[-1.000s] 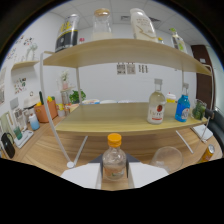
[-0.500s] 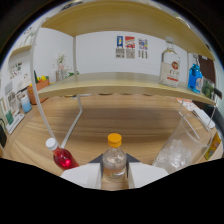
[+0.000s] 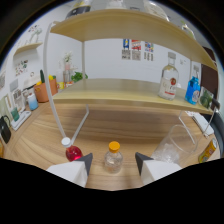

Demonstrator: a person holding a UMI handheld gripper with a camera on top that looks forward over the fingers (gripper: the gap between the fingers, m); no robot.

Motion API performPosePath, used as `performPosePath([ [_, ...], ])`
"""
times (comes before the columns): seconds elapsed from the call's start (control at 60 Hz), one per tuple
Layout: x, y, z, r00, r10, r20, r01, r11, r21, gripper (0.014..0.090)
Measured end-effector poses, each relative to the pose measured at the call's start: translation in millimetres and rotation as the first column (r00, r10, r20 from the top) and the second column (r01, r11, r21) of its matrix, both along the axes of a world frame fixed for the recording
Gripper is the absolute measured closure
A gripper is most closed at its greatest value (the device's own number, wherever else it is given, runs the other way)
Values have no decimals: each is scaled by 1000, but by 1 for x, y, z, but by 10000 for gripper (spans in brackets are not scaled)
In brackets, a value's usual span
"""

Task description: Make me a cup of Vodka Sunrise.

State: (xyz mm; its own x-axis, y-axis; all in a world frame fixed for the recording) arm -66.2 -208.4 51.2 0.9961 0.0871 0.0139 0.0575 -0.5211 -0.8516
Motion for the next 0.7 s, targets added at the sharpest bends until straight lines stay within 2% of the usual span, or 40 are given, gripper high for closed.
performPosePath([
  [0.05,-1,-8,19,1000,10,-1,-10,1000,20,181],
  [0.267,6,-53,110,999,39,-33,-34,991,129,187],
  [0.383,34,-79,130,999,-2,-46,8,991,135,190],
  [0.533,83,-108,127,998,-62,-18,64,992,106,187],
  [0.633,112,-116,137,994,-104,-28,106,990,90,183],
  [0.7,128,-112,159,991,-122,-48,127,985,114,185],
])
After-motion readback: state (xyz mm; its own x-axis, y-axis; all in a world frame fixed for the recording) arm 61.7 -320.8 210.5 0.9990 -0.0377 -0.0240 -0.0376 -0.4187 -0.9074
